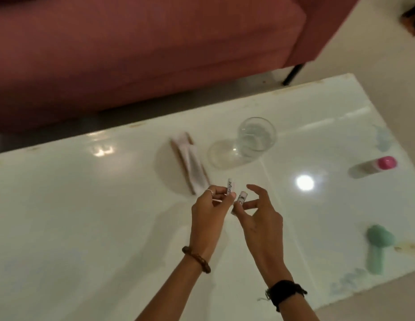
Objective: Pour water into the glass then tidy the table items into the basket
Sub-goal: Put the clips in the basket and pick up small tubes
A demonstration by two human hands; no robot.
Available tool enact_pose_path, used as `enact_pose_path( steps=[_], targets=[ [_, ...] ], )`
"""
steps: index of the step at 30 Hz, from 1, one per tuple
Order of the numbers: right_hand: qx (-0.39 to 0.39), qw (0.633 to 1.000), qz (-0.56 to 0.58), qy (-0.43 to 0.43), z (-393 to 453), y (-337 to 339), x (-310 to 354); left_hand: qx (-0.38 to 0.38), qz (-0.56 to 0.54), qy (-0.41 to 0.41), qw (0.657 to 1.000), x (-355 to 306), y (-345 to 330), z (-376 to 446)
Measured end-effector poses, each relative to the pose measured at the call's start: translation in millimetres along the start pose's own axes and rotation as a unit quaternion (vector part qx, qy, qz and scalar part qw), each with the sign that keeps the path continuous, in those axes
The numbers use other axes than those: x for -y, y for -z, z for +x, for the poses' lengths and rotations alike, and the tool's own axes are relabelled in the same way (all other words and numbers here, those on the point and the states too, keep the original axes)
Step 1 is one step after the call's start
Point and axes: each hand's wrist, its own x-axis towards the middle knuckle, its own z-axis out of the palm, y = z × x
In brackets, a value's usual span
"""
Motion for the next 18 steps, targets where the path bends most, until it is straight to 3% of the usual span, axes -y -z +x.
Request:
enact_pose_path(
  steps=[8, 11, 14, 18],
  targets=[
    [0.192, 0.974, 0.037, 0.117, -144.6, -197.2, 138.2, -0.221, -0.045, -0.009, 0.974, 58.4, 285.3, -86.8],
    [0.274, 0.947, 0.057, 0.155, -207.7, -279.0, 190.2, -0.349, -0.008, 0.006, 0.937, 83.0, 395.7, -124.1],
    [0.358, 0.912, 0.045, 0.194, -276.3, -358.6, 237.0, -0.482, 0.115, -0.003, 0.869, 117.9, 497.7, -165.7],
    [0.431, 0.862, -0.001, 0.268, -344.6, -434.6, 266.8, -0.511, 0.202, 0.11, 0.829, 173.4, 583.0, -205.1]
  ],
)
